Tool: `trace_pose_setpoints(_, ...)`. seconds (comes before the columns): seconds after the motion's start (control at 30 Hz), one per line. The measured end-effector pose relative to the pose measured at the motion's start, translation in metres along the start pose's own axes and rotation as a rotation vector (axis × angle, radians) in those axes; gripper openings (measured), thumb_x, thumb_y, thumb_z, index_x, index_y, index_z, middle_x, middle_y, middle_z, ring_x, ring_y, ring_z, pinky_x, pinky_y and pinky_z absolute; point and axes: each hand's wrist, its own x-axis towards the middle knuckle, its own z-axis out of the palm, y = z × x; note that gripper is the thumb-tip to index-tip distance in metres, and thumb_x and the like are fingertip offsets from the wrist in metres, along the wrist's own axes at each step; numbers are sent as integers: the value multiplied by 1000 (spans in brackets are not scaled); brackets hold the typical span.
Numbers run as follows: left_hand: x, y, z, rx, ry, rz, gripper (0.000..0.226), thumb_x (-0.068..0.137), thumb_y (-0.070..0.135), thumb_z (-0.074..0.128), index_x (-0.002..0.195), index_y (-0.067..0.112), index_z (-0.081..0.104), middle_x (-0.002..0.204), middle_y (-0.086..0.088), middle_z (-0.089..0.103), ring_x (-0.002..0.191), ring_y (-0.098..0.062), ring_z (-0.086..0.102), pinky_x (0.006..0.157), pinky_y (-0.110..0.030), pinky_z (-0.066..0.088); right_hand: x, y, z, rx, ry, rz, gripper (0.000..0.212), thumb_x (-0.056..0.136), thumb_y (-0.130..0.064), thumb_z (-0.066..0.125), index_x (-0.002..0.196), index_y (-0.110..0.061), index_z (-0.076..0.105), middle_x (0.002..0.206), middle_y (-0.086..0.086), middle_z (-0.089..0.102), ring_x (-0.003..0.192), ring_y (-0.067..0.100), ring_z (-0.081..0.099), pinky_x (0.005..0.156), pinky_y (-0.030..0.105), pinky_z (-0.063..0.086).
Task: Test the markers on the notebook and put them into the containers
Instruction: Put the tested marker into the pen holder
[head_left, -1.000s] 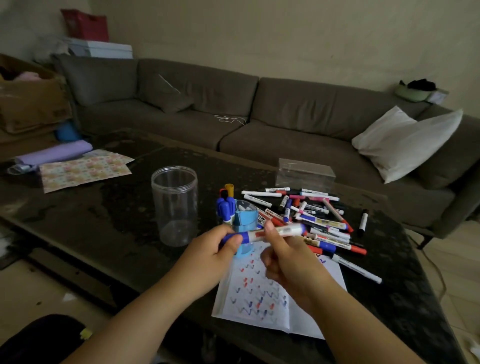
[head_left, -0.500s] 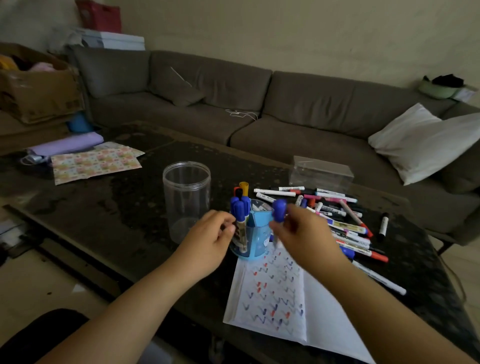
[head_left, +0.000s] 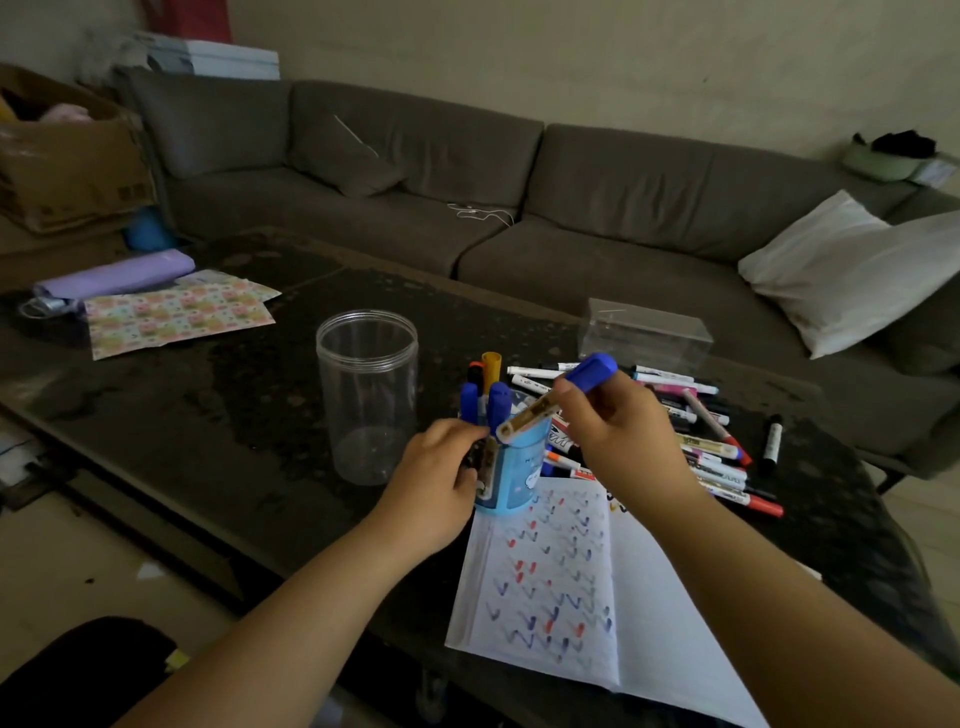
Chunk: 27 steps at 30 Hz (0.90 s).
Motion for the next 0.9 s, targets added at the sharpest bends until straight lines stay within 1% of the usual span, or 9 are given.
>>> trace_pose_setpoints(0.1,-3,-2,2,-16,8,31,49,94,11,48,137,31,40,142,14,32,133,-5,28,105,-19,23,-1,-4,4,-24,-3,-72,12,91,-35,56,80,-35,52,71,-7,60,60,1,57,52,10,44)
trace_pose_setpoints(0.27,-15,-1,15,-7,17,124,51,92,10,50,139,29,41,143,14,25,133,-4,23,105,-13,19,2,-8,14,-238,-30,-199,12,92,-31,57,84,-33,48,70,-14,54,64,0,53,57,6,41)
trace_pose_setpoints(0.37,-21,-5,16,15,89,92,45,92,10,51,135,25,47,142,14,23,133,-3,25,106,-13,21,6,-10,15,-262,-39,-192,10,93,-30,56,87,-26,50,68,-13,51,60,0,50,57,5,40)
trace_pose_setpoints(0.43,-20,-7,13,3,82,90,46,92,9,51,136,23,45,141,13,29,131,-4,31,109,-17,26,9,-12,15,-258,-48,-171,9,93,-31,56,90,-25,50,69,-12,51,61,0,50,53,7,38)
trace_pose_setpoints(0.53,-15,-5,9,4,65,76,50,92,11,52,138,23,40,142,12,31,131,-4,32,110,-24,31,15,-15,17,-275,-87,-144,11,93,-32,55,93,-24,48,71,-12,50,62,-1,49,54,7,34)
trace_pose_setpoints(0.7,-11,-4,7,45,73,72,49,91,14,54,138,23,40,141,12,34,129,-5,35,106,-21,31,19,-20,18,-348,-138,-186,11,93,-33,56,91,-24,49,71,-12,51,61,-1,50,54,7,38)
trace_pose_setpoints(0.8,-12,-4,7,49,63,68,50,91,16,54,138,25,38,140,13,32,129,-4,33,107,-21,31,15,-18,7,-214,-22,-190,16,93,-28,57,80,-31,47,66,-8,55,57,2,52,53,10,43)
trace_pose_setpoints(0.83,-12,-4,7,52,68,61,50,92,17,54,138,25,38,140,13,32,129,-4,33,107,-21,31,14,-17,2,-168,39,-169,18,93,-27,57,79,-32,47,66,-5,56,56,3,53,54,13,44)
trace_pose_setpoints(0.9,-13,-3,10,49,83,50,48,92,19,53,138,25,38,138,12,33,127,-4,35,105,-19,32,17,-13,-7,-162,110,-113,11,93,-27,56,85,-27,49,69,-3,58,59,6,55,57,16,45)
